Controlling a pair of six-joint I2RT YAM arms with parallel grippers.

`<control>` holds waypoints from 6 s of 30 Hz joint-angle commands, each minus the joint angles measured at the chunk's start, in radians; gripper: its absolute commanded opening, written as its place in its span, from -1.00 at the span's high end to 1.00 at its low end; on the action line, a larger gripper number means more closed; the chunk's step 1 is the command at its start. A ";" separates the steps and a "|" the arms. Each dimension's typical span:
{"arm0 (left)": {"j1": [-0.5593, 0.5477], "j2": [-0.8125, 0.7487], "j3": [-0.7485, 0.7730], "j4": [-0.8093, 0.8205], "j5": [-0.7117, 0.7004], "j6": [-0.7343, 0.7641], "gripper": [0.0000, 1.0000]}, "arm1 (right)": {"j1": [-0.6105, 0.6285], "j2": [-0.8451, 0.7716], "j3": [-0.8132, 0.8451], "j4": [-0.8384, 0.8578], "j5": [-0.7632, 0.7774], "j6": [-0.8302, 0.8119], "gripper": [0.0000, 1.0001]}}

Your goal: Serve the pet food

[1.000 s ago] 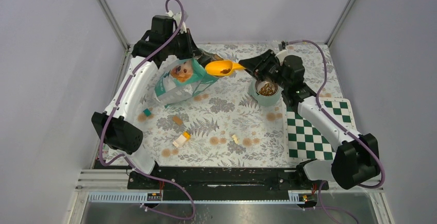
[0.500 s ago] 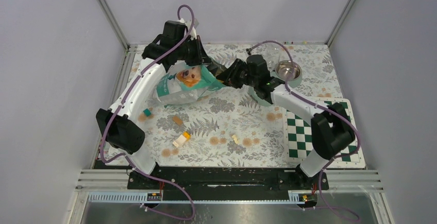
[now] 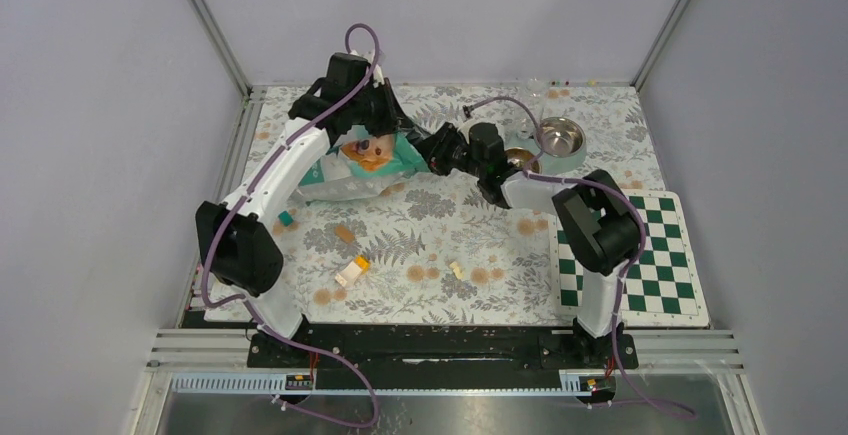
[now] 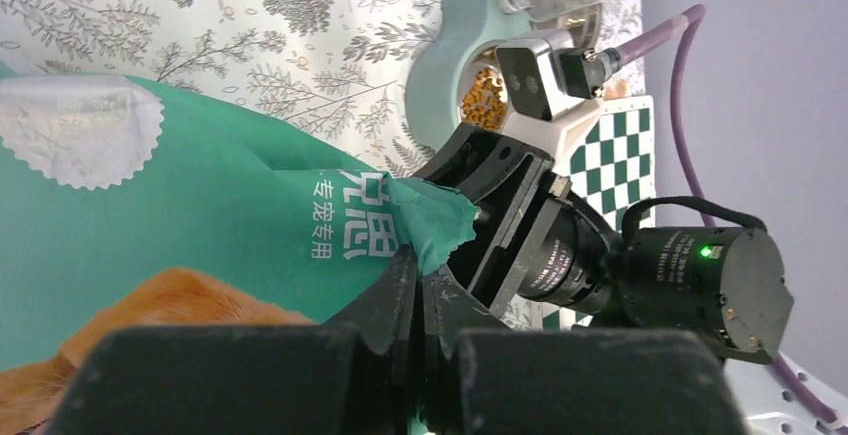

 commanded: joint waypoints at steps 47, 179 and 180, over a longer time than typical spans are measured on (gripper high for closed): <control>0.081 -0.110 0.124 0.029 -0.042 0.118 1.00 | -0.242 -0.423 -0.305 0.140 -0.144 0.191 1.00; 0.023 -0.010 0.190 -0.056 -0.094 0.009 1.00 | 0.117 -0.006 0.286 -0.313 0.257 -0.183 1.00; 0.021 -0.005 0.194 -0.052 -0.092 0.008 1.00 | 0.120 0.022 0.286 -0.289 0.266 -0.171 1.00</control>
